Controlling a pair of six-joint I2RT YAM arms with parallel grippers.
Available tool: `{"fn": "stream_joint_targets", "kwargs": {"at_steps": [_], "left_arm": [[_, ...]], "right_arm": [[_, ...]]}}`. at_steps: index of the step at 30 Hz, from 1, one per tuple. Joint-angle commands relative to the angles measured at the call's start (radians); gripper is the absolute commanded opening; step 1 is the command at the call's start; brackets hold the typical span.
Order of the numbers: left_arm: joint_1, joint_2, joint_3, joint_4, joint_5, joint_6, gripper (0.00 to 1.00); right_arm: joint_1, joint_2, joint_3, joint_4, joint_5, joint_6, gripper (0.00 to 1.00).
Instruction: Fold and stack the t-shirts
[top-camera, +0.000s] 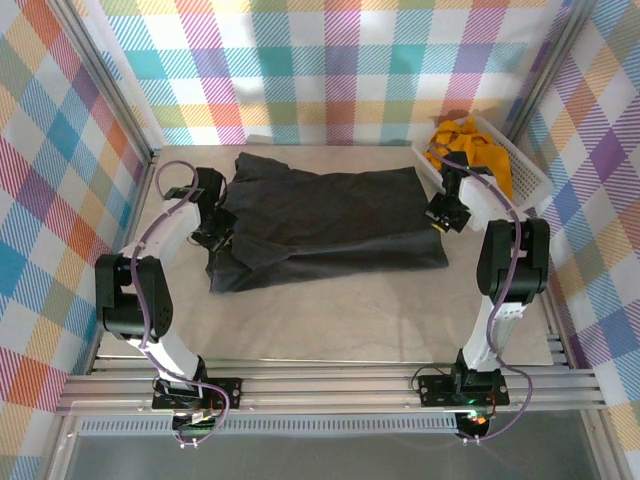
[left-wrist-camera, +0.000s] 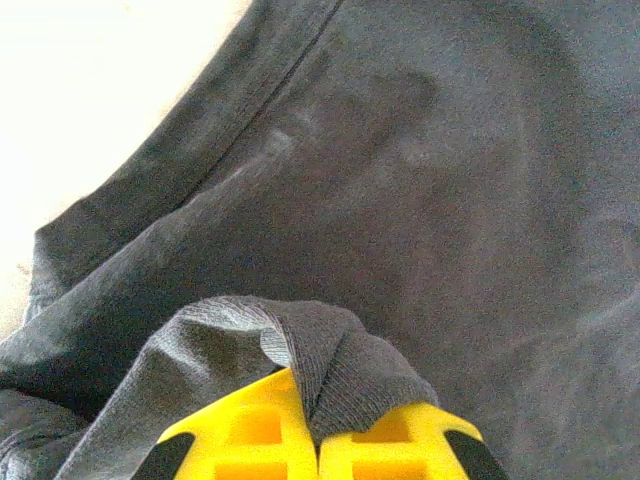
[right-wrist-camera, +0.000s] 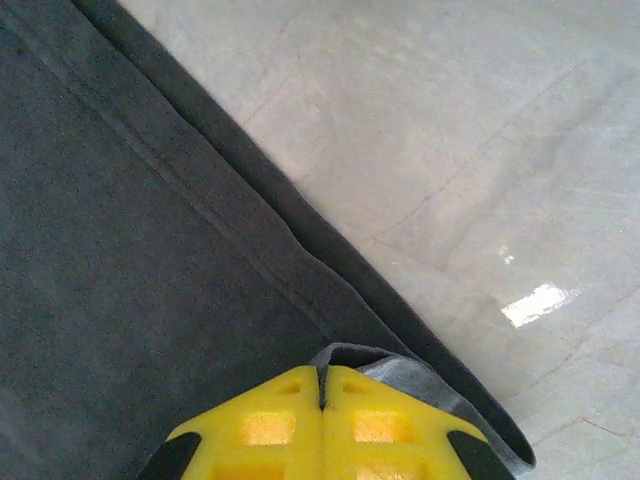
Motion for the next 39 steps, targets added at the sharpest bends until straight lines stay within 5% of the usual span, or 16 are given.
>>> {"fn": "stream_joint_targets", "kwargs": {"at_steps": [1, 3, 6, 10, 18, 33, 37, 39], "left_arm": [[0.028, 0.062, 0.086, -0.006, -0.008, 0.073, 0.09], [0.033, 0.087, 0.129, -0.052, -0.026, 0.090, 0.37], [0.033, 0.027, 0.120, -0.084, -0.086, 0.103, 0.51], [0.034, -0.141, -0.042, -0.133, -0.121, 0.054, 0.51], [0.078, -0.352, -0.485, 0.034, 0.130, -0.180, 0.48], [0.102, -0.249, -0.551, 0.171, 0.091, -0.267, 0.53], [0.110, -0.194, -0.519, 0.209, 0.060, -0.236, 0.46], [0.117, -0.169, -0.498, 0.209, 0.036, -0.215, 0.32]], "right_arm": [[0.005, 0.058, 0.074, -0.040, -0.033, -0.041, 0.17], [0.007, 0.079, 0.122, -0.079, -0.051, -0.052, 0.37], [0.006, 0.031, 0.115, -0.082, -0.054, -0.062, 0.50], [0.007, -0.089, 0.008, -0.068, -0.060, -0.066, 0.55], [-0.002, -0.280, -0.359, 0.066, -0.153, -0.060, 0.56], [-0.062, -0.219, -0.476, 0.139, -0.200, -0.010, 0.58], [-0.066, -0.148, -0.428, 0.196, -0.223, -0.011, 0.50], [-0.066, -0.105, -0.392, 0.193, -0.220, -0.004, 0.42]]}}
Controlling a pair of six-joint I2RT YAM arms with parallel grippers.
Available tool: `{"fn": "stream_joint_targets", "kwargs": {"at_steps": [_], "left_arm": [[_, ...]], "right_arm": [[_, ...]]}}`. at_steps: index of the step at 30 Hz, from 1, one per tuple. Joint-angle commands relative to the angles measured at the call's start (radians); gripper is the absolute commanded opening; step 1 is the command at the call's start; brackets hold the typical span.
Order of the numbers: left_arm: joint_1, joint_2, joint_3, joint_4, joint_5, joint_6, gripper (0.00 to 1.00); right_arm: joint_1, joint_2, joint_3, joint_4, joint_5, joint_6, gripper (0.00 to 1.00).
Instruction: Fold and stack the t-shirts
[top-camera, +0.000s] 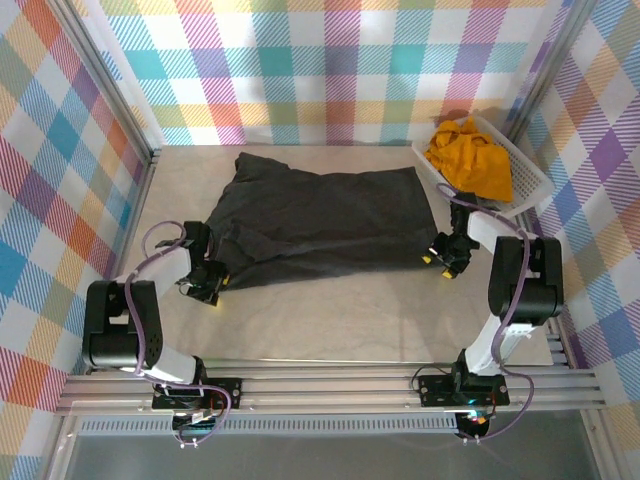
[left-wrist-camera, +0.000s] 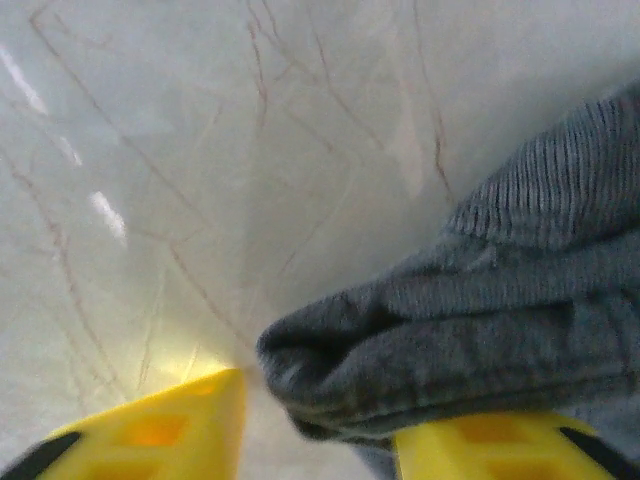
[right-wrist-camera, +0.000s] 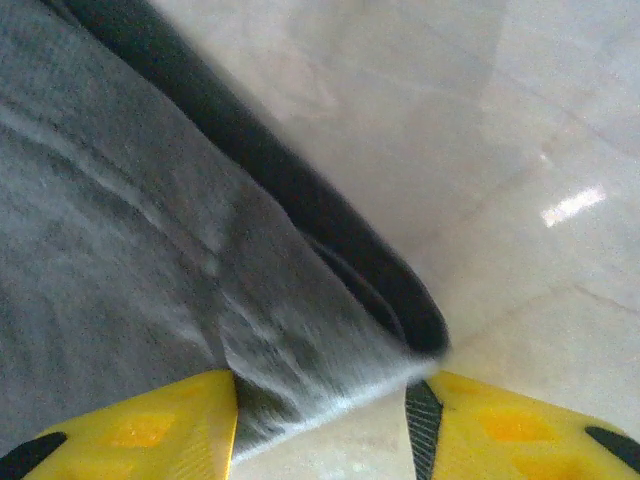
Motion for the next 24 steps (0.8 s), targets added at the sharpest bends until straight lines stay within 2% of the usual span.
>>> {"fn": "stream_joint_targets", "kwargs": {"at_steps": [1, 4, 5, 12, 19, 24], "left_arm": [[0.025, 0.038, 0.045, 0.022, -0.069, 0.033, 0.23], [0.049, 0.049, 0.055, 0.001, -0.114, 0.058, 0.02], [0.058, 0.043, 0.056, -0.010, -0.127, 0.067, 0.00], [0.078, -0.086, 0.030, -0.163, -0.143, 0.092, 0.00], [0.076, -0.241, -0.104, -0.296, -0.143, 0.025, 0.00], [0.076, -0.262, -0.166, -0.355, -0.168, -0.022, 0.00]], "right_arm": [[-0.004, 0.064, 0.053, 0.047, -0.019, 0.018, 0.37], [-0.003, 0.086, 0.063, 0.034, 0.012, 0.031, 0.10], [-0.003, 0.077, 0.058, 0.028, 0.032, 0.036, 0.01], [0.002, -0.123, -0.024, -0.057, 0.132, 0.059, 0.00], [0.033, -0.332, -0.233, -0.150, 0.163, 0.235, 0.00], [0.040, -0.395, -0.337, -0.195, 0.183, 0.282, 0.00]]}}
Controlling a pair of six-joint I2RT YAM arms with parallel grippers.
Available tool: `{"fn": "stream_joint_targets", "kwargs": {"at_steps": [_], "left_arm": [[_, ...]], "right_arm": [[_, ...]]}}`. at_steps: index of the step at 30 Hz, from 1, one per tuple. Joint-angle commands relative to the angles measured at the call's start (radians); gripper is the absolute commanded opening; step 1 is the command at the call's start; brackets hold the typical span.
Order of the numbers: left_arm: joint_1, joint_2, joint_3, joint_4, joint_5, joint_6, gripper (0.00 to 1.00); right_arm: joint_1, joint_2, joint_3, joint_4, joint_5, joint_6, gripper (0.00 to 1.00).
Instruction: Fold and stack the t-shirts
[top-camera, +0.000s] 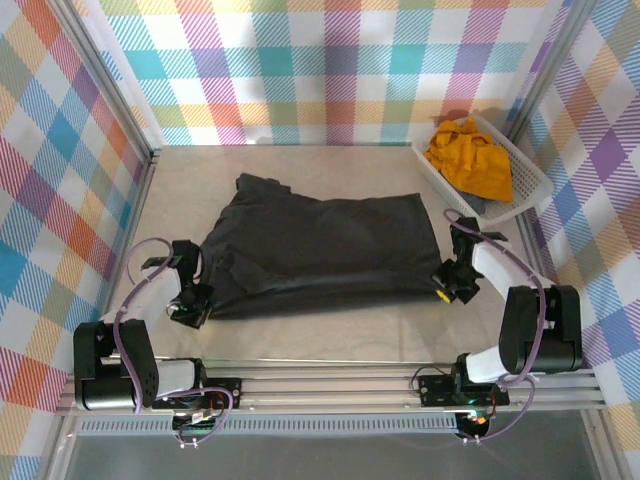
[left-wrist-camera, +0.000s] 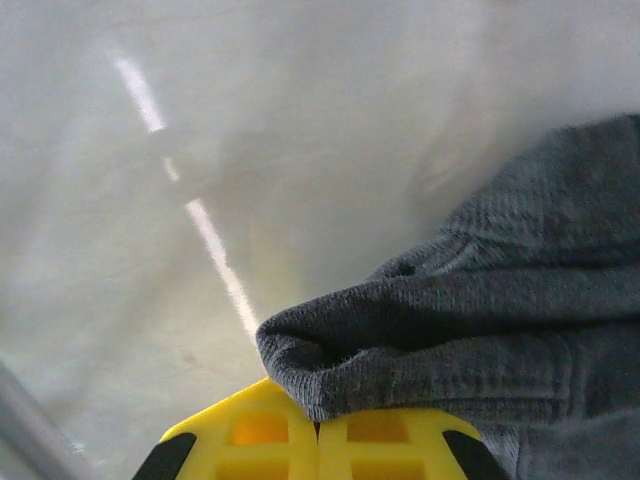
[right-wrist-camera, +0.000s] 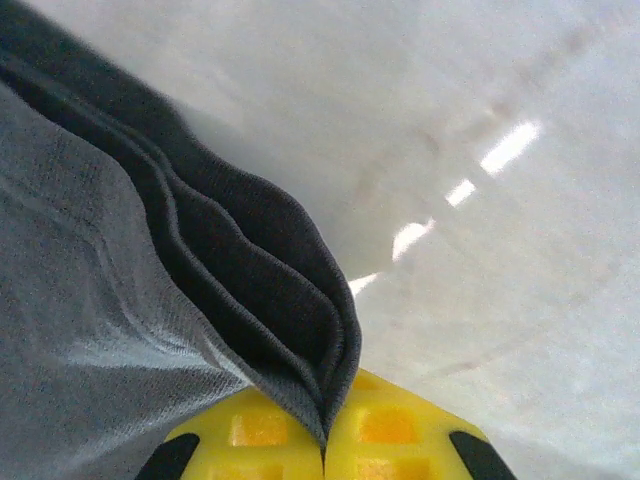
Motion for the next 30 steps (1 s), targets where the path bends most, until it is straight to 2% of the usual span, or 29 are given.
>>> {"fn": "stream_joint_targets", "kwargs": {"at_steps": [1, 2, 4, 5, 7, 10, 13, 16, 20, 25, 30], "left_arm": [[0.024, -0.013, -0.038, -0.086, -0.064, -0.048, 0.00], [0.024, -0.017, -0.041, -0.076, -0.059, -0.051, 0.06], [0.023, -0.027, -0.012, -0.095, -0.064, -0.058, 0.30], [0.021, -0.038, 0.011, -0.117, -0.078, -0.066, 0.38], [0.008, -0.076, 0.082, -0.170, -0.115, -0.084, 0.48], [-0.039, -0.128, 0.183, -0.219, -0.138, -0.128, 0.60], [-0.114, -0.150, 0.207, -0.167, -0.046, -0.211, 0.61], [-0.235, -0.179, 0.122, 0.032, 0.083, -0.382, 0.61], [-0.368, -0.161, 0.042, 0.205, 0.102, -0.561, 0.61], [-0.416, -0.041, 0.037, 0.271, 0.122, -0.570, 0.60], [-0.429, 0.028, 0.004, 0.316, 0.126, -0.584, 0.55]], "right_arm": [[-0.003, -0.023, -0.049, -0.047, 0.069, 0.065, 0.00], [-0.003, -0.020, -0.053, -0.041, 0.061, 0.063, 0.00], [-0.001, -0.015, -0.042, -0.035, 0.038, 0.056, 0.17], [0.003, -0.019, -0.028, -0.042, 0.041, 0.056, 0.26], [0.016, -0.040, 0.020, -0.071, 0.076, 0.050, 0.41], [0.055, -0.083, 0.099, -0.080, 0.116, 0.005, 0.51], [0.115, -0.124, 0.143, 0.033, 0.016, -0.088, 0.57], [0.178, -0.110, 0.145, 0.225, -0.224, -0.149, 0.60], [0.273, -0.043, 0.167, 0.376, -0.417, -0.164, 0.57], [0.333, 0.040, 0.216, 0.413, -0.503, -0.178, 0.54], [0.341, 0.059, 0.225, 0.404, -0.499, -0.181, 0.52]]}}
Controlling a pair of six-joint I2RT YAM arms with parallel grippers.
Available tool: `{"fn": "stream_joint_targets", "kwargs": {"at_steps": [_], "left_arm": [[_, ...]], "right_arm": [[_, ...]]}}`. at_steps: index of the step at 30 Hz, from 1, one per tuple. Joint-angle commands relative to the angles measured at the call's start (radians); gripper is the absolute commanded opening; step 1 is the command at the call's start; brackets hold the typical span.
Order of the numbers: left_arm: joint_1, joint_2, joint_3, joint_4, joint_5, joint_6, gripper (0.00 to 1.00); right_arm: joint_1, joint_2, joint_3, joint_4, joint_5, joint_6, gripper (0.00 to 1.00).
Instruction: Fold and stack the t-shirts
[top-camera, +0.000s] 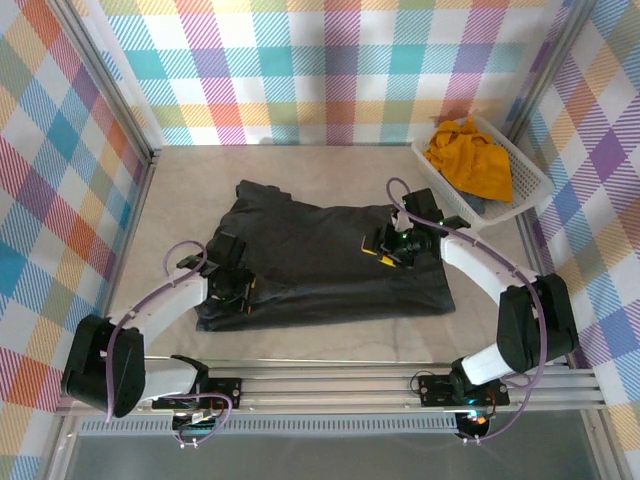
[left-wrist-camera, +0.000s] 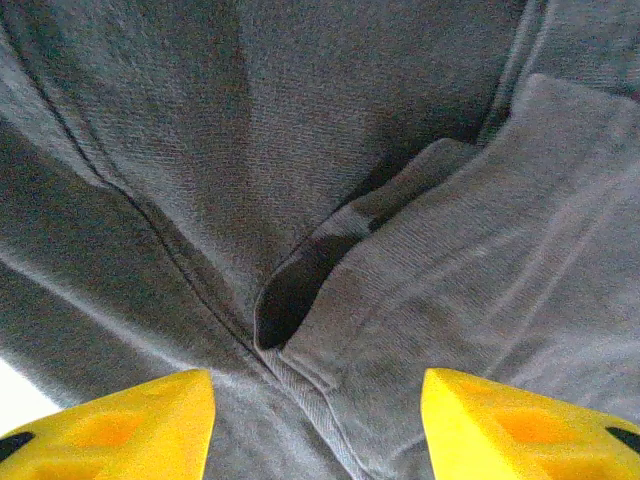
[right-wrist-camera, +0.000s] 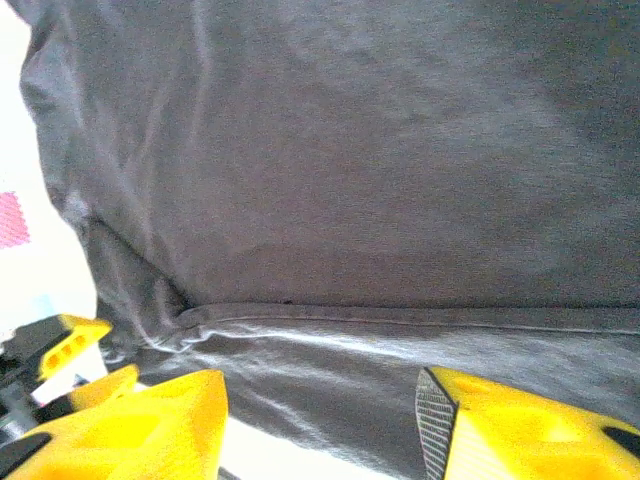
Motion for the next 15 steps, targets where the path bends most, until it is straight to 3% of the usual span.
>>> {"fn": "stream_joint_targets", "kwargs": {"at_steps": [1, 5, 10, 15], "left_arm": [[-0.014, 0.035, -0.024, 0.026, 0.015, -0.035, 0.54], [-0.014, 0.058, -0.010, 0.006, -0.008, -0.015, 0.43], [-0.014, 0.096, 0.049, -0.007, -0.059, 0.065, 0.03], [-0.018, 0.169, 0.163, -0.048, -0.080, 0.189, 0.00]], "right_arm": [[0.004, 0.004, 0.025, 0.019, -0.045, -0.025, 0.52], [0.004, 0.005, 0.023, 0.011, -0.034, -0.022, 0.51], [0.004, 0.004, 0.022, 0.007, -0.029, -0.014, 0.49], [0.003, -0.001, 0.020, -0.001, -0.021, -0.013, 0.48]]}}
